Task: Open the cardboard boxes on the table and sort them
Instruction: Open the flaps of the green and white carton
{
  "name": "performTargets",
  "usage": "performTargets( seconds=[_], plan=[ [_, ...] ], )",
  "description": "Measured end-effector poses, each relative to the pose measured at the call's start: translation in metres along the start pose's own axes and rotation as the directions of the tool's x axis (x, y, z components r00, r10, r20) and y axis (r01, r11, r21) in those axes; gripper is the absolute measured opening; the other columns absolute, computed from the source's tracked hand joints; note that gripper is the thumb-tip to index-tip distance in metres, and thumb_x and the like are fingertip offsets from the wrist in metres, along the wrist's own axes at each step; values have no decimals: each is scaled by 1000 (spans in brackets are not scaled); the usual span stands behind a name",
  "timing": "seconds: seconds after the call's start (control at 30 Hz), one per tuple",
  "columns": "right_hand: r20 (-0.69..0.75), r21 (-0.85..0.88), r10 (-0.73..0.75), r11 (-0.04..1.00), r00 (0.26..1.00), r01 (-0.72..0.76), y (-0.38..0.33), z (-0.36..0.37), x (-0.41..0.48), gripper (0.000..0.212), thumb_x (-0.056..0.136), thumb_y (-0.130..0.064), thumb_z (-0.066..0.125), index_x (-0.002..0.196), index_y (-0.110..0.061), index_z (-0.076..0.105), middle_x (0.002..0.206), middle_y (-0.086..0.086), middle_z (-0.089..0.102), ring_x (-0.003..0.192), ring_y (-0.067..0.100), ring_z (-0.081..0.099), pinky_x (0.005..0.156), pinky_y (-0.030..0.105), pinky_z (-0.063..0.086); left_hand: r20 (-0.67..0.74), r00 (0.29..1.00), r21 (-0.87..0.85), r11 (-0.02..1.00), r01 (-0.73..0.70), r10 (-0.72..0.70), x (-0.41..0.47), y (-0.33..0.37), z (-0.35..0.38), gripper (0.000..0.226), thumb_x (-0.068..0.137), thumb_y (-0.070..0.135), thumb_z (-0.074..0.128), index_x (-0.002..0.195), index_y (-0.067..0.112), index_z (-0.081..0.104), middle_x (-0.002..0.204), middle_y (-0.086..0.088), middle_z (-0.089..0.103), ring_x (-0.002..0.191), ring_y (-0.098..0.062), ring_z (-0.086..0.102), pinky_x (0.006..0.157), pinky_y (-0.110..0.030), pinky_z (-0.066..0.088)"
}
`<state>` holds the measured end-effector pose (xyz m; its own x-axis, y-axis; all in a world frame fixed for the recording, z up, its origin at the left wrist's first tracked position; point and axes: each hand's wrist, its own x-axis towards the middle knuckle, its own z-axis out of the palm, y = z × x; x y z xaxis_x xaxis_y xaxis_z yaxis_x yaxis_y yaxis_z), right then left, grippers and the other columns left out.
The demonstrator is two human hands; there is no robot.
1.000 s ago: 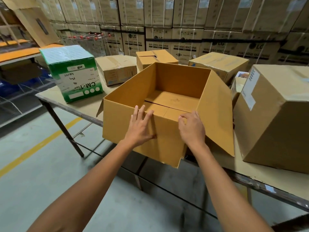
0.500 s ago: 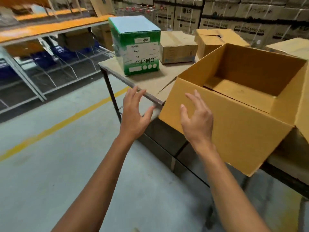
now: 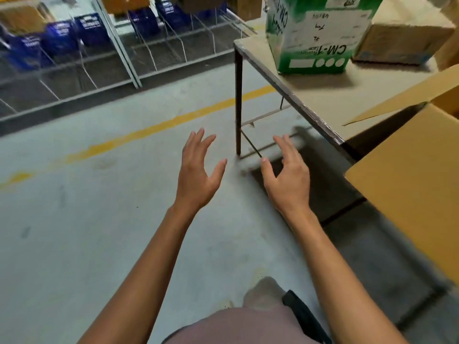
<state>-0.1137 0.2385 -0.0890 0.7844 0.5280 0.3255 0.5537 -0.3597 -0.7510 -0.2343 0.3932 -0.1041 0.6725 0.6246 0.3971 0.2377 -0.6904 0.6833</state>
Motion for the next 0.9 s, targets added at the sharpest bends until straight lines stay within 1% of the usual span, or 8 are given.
performTargets(
  seconds=[0.07,0.2,0.23,0.3,0.43,0.5,0.77,0.9],
  plan=[
    [20,12,-1,1000,1000,1,8,15,18,54,93,-28,61,144,-14,50,154,11,42,144,20,37,114,33,36,4,1000,6,1000,13,-13,15,-12,6,55,92,31,63,143,15,49,159,-4,34,151,-19,22,116,-11,13],
    [9,16,-13,1000,1000,13,24,37,68,55,92,-31,59,144,-14,50,154,9,44,144,17,37,112,18,26,14,1000,-5,1000,24,-24,61,-30,24,57,92,31,63,144,15,47,160,-4,33,151,-19,21,114,-6,11],
    [2,26,-15,1000,1000,15,29,43,85,56,92,-32,58,144,-14,50,153,9,44,144,17,37,112,19,28,13,1000,0,1000,20,-20,76,-34,31,57,92,31,63,145,15,47,160,-4,32,151,-19,21,114,-7,11],
    [-15,52,-19,998,1000,20,38,53,120,57,91,-33,58,144,-15,50,153,9,44,143,19,39,112,29,36,16,1000,18,1000,2,-2,112,-42,44,58,92,32,62,145,16,46,160,-4,32,151,-19,21,116,-11,13],
    [-35,64,-35,997,999,37,56,61,196,58,92,-33,59,146,-14,47,154,9,43,142,22,41,111,45,42,26,999,25,999,-20,20,190,-48,73,58,92,32,62,145,15,46,160,-6,32,150,-22,23,121,-38,25],
    [-60,86,-46,995,997,51,66,60,233,58,92,-33,60,147,-16,46,155,8,42,141,22,42,107,48,45,29,998,19,999,-48,48,230,-46,89,58,93,31,63,146,14,45,160,-6,32,150,-22,24,121,-44,26],
    [-307,71,-96,990,947,123,83,34,358,53,91,-22,62,142,-10,52,149,11,49,134,22,50,101,48,50,56,981,-37,982,-184,186,373,-17,147,60,92,29,65,147,15,43,159,-8,33,149,-23,26,121,-40,25],
    [-395,23,-96,993,914,114,90,16,414,53,91,-27,59,141,-12,52,150,11,48,133,24,51,99,51,51,84,953,-82,955,-285,292,442,-2,173,61,91,31,63,146,13,44,158,-11,34,147,-26,28,120,-46,27]
  ],
)
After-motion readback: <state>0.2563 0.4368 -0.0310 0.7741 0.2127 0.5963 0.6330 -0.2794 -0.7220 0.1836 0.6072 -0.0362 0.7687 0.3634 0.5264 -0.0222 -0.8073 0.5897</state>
